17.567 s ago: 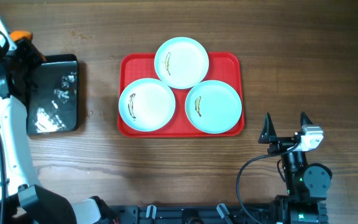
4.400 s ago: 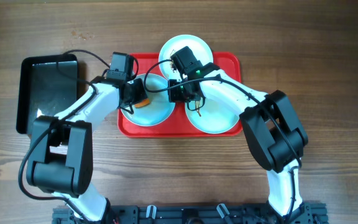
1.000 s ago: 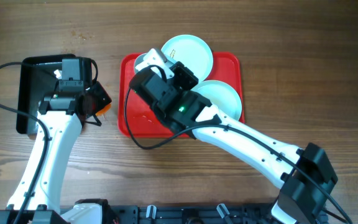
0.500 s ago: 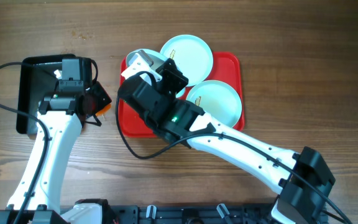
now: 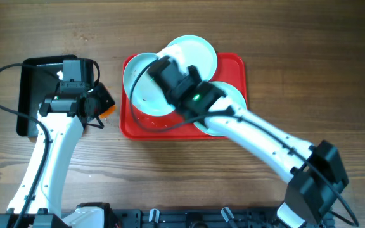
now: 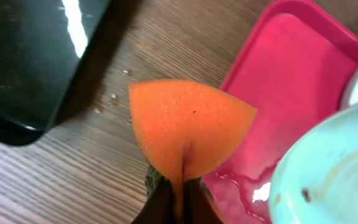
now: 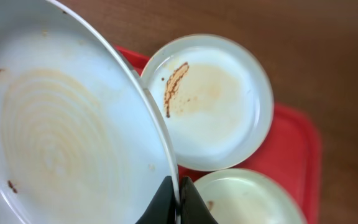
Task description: Clean dirty plates on tray and stack at the side
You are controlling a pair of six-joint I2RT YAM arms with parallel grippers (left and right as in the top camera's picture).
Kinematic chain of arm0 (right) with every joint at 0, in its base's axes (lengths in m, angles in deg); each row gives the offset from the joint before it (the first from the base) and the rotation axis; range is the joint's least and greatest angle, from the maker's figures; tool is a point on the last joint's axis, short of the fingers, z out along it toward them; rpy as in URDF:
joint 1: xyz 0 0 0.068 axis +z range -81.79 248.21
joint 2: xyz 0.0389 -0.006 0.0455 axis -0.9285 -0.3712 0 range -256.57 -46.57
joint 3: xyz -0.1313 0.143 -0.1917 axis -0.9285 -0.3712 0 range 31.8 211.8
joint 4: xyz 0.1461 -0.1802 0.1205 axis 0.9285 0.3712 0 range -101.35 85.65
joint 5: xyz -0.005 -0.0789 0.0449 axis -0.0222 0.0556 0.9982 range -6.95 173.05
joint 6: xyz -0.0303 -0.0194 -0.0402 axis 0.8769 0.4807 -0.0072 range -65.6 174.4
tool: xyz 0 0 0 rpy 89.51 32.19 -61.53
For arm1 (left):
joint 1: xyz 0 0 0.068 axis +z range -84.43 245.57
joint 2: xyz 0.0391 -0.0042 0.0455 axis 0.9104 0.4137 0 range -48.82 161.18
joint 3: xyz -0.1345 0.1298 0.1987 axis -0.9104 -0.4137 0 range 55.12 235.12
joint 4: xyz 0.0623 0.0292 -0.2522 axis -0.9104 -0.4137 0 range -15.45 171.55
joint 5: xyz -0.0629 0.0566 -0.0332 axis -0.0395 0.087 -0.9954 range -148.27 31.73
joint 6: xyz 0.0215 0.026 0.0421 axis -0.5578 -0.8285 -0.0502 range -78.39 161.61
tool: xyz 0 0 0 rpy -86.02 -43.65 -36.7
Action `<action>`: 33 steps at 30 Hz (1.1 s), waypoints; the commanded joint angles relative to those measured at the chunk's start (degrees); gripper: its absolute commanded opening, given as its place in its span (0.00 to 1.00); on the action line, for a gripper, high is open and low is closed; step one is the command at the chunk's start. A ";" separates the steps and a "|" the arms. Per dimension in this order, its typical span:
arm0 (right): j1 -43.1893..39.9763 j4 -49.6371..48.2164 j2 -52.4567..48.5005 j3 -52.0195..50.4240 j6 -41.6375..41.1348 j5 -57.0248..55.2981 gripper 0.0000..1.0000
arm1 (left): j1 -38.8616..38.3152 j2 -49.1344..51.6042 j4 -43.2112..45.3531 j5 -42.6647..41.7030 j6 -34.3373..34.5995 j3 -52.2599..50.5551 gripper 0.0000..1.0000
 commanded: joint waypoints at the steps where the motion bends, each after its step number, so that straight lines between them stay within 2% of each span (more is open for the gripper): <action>1: -3.50 -0.31 -2.62 -1.46 -10.78 14.97 0.04 | 0.09 -0.74 0.87 -7.58 -4.37 -0.31 0.04; 10: -4.44 -2.19 -13.84 -2.62 -12.44 20.48 0.04 | 0.09 -0.74 1.75 -9.29 -6.73 -0.31 0.04; 18: -4.44 -3.96 -16.85 -2.62 -13.46 20.76 0.04 | -0.02 0.00 1.75 -11.28 -8.37 -0.31 0.04; 27: -4.44 -4.31 -16.85 -2.62 -13.46 20.70 0.04 | -6.69 9.07 4.15 -11.61 -8.35 -0.31 0.04; 33: -4.68 -4.42 -16.85 -2.62 -13.44 20.52 0.04 | -10.38 16.98 9.33 -11.61 -8.11 -0.31 0.04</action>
